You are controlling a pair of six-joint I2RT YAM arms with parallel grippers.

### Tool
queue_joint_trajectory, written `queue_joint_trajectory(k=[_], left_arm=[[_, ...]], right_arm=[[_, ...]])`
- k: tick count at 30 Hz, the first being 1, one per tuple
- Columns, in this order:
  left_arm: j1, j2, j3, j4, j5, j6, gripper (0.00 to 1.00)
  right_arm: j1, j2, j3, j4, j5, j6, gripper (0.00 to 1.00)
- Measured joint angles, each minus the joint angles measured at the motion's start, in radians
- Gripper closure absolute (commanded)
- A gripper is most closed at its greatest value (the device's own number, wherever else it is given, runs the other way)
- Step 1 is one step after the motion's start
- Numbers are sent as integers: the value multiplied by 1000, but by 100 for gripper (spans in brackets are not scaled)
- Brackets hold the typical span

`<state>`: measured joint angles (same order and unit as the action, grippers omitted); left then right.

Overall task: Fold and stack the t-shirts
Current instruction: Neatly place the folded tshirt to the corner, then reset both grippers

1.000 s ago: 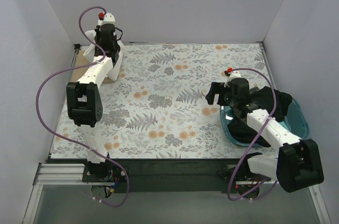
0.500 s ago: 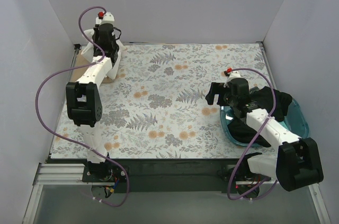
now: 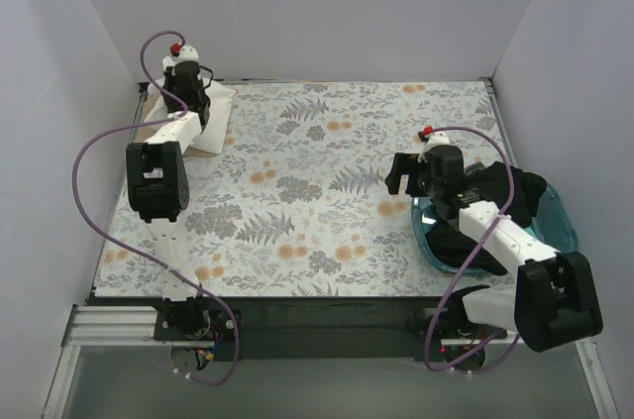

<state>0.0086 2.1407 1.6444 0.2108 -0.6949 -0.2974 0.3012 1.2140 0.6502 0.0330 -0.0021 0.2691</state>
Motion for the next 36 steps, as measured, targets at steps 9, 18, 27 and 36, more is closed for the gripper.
queue_joint_trajectory(k=[9, 18, 27, 36], left_arm=[[82, 63, -51, 75, 3, -12, 45], [89, 136, 20, 164, -108, -14, 12], [63, 45, 126, -140, -33, -274, 10], [-71, -416, -18, -411, 353, -809, 8]], right_arm=[[0, 39, 11, 22, 7, -13, 2], [0, 44, 16, 22, 29, -18, 2], [0, 7, 15, -11, 18, -13, 2], [0, -109, -10, -30, -51, -10, 2]])
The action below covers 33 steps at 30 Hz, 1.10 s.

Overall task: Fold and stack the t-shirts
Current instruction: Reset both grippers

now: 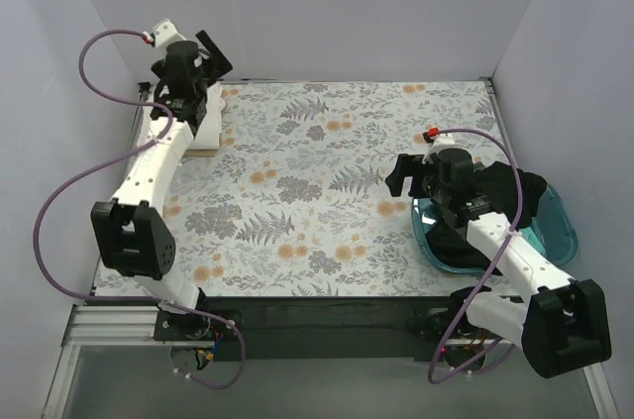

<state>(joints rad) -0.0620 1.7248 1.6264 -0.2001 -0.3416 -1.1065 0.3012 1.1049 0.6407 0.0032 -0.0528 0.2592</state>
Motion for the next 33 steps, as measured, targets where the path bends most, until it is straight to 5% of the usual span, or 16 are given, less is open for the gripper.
queue_joint_trajectory(k=[8, 13, 23, 33], left_arm=[[-455, -300, -493, 28, -22, -220, 7], [-609, -396, -810, -39, -99, -369, 6], [-665, -622, -972, -159, -230, -557, 5], [-666, -669, -982, -247, -337, -593, 4]], right_arm=[[0, -108, -63, -7, -23, 0, 2], [0, -132, -77, -11, -30, 4, 2], [0, -81, -81, -8, -55, 46, 2], [0, -41, -82, 6, -111, 56, 2]])
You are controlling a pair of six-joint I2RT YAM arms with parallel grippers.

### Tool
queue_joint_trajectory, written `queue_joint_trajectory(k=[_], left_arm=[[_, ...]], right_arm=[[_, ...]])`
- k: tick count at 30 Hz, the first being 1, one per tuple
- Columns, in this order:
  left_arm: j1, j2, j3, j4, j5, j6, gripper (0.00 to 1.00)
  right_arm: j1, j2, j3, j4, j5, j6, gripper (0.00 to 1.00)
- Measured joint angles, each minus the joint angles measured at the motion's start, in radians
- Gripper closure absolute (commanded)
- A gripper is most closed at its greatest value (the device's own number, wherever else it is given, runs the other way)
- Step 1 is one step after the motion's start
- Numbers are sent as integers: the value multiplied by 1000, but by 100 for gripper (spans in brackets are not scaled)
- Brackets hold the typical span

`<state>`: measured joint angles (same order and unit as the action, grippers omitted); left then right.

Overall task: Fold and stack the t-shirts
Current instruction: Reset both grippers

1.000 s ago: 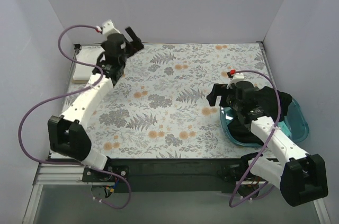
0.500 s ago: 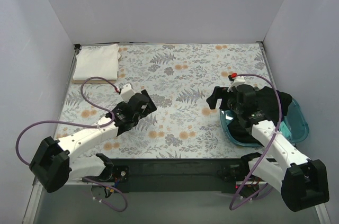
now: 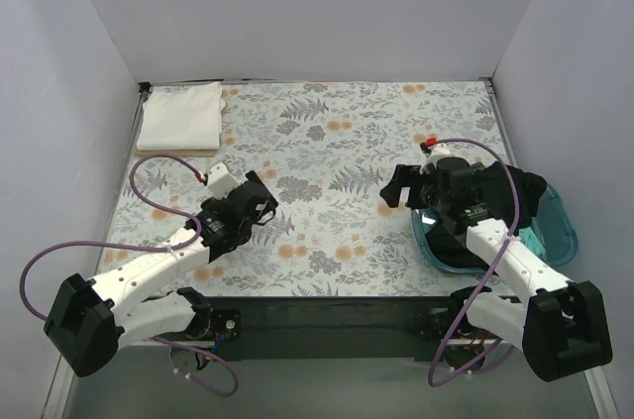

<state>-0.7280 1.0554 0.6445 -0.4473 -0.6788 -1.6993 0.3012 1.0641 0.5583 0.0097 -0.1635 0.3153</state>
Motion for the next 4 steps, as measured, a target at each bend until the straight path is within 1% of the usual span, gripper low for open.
queue_joint_trajectory(k=[4], left_arm=[[0, -4, 0, -22, -24, -4, 4]], right_arm=[[0, 0, -4, 10, -11, 0, 2]])
